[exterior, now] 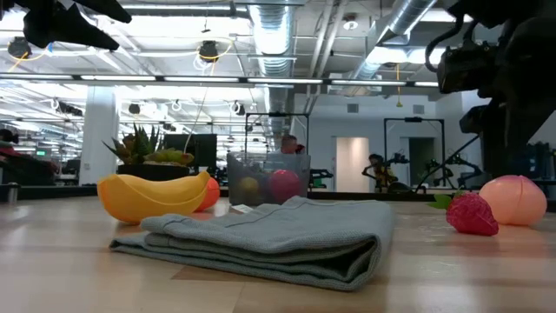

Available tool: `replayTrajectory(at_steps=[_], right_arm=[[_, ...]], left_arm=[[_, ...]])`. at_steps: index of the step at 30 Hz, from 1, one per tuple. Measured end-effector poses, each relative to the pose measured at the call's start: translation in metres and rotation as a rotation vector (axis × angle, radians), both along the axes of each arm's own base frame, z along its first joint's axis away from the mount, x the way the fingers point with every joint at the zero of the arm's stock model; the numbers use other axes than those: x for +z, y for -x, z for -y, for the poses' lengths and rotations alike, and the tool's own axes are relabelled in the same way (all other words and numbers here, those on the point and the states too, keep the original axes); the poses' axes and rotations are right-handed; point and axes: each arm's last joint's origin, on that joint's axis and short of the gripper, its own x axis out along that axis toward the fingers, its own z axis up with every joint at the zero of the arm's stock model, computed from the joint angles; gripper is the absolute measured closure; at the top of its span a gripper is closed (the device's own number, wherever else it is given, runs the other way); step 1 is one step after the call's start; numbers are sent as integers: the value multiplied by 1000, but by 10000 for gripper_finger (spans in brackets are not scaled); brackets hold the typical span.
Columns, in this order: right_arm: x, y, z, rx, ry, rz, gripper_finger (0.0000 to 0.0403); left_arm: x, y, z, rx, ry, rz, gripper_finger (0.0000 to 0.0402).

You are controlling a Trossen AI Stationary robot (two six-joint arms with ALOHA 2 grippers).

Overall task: Pick and placing Produce into tupperware
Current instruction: Put the pink peach into the black bin

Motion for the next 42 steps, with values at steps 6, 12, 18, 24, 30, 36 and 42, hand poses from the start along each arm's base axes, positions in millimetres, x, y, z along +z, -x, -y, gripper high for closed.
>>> replayTrajectory(at_steps=[6,12,18,24,30,36,42], right_arm=[[-1,1,2,7,12,-10,74],[-1,0,2,3,28,-10,75],[-14,-8,0,7,51,-56,62],[-22,-13,-2,5,34,-81,64],[-32,-19,-5,22,16,-117,64],[-35,-20,-5,23,17,-134,68],[-35,-19,-5,22,17,-135,70]], left_arm=[[0,0,0,0,0,0,107],[0,0,0,0,0,0,107],[0,0,0,0,1,-1,107],[-1,0,0,-8,22,-21,107],[-1,0,1,-9,24,-23,107],[-1,0,1,-12,37,-33,107],[-1,0,1,-12,37,-33,107]])
